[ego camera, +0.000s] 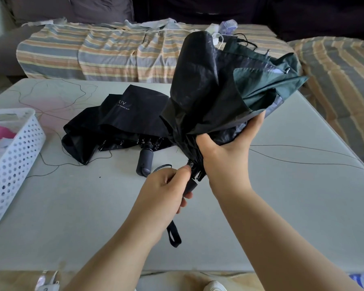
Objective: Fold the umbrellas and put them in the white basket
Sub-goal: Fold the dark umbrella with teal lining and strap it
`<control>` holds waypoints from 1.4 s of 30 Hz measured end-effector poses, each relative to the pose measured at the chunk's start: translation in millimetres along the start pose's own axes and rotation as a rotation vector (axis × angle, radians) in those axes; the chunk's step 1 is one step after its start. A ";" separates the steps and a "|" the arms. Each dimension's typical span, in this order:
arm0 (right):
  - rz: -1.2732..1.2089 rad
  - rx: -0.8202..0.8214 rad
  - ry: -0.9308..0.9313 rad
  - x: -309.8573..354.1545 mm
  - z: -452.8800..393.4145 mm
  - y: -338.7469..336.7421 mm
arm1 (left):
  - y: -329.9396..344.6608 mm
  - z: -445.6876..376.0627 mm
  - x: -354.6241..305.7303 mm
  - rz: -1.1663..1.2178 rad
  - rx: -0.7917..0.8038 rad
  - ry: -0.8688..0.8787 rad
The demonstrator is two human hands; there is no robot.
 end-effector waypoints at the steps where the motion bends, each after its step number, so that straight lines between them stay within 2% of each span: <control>1: -0.007 0.009 0.012 -1.7 0.9 2.3 | -1.6 -0.1 0.0 0.009 -0.009 0.002; 7: -0.019 0.000 0.005 -5.8 1.7 6.9 | -5.6 -2.0 -0.3 0.010 -0.043 0.001; 26: 0.046 -0.007 -0.112 5.8 9.9 10.3 | -0.2 0.7 9.1 0.093 0.074 -0.145; 36: 0.054 -0.015 -0.126 3.7 13.9 10.9 | 0.3 3.5 17.0 0.191 0.079 -0.244; 42: 0.043 0.008 -0.109 4.4 10.6 13.3 | -1.9 4.1 12.6 0.155 0.121 -0.217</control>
Point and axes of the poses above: each hand's wrist, its own z-axis away from the middle knuckle, its own y-axis out of the palm, x = y × z, the point moved 10 cm from there along -z, towards the middle knuckle, and after that the axes turned 10 degrees about y, right-handed, at the moved point
